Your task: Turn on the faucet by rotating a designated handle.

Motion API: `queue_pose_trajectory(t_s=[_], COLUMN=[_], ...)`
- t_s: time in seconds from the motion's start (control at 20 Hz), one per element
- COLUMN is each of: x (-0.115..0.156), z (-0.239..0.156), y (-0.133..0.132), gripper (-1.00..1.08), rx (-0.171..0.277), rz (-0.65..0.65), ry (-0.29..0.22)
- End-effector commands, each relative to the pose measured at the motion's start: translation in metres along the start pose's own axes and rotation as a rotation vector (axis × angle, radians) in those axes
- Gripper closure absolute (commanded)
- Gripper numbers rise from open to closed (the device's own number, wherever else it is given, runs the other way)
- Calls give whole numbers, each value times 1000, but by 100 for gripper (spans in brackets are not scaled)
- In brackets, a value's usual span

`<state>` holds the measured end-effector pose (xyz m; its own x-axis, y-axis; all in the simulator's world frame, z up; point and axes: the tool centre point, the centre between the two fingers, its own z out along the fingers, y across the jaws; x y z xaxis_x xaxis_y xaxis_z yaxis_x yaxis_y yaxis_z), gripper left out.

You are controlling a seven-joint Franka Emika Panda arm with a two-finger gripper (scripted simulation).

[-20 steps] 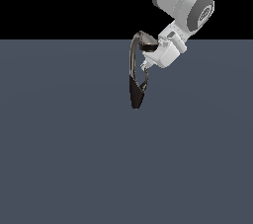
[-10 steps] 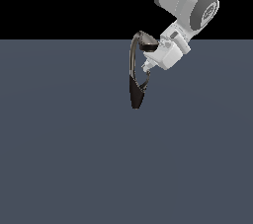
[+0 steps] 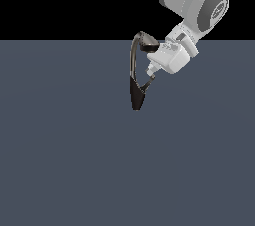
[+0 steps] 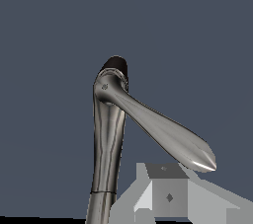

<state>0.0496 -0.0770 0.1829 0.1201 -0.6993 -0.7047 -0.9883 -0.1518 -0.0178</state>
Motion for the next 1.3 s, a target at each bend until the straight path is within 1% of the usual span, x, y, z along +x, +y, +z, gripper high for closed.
queue_pose_trajectory(t_s=[0.0,0.35,0.4,0.45,1.25], x=[7,59,59,28,93], z=[0,2,2,0,2], y=[4,28,28,12,6], gripper=[108,108,108,108,108], rx=[-2,-9,-9,-5,-9], rz=[2,18,18,-25,11], ry=[0,-3,-3,-6,-4])
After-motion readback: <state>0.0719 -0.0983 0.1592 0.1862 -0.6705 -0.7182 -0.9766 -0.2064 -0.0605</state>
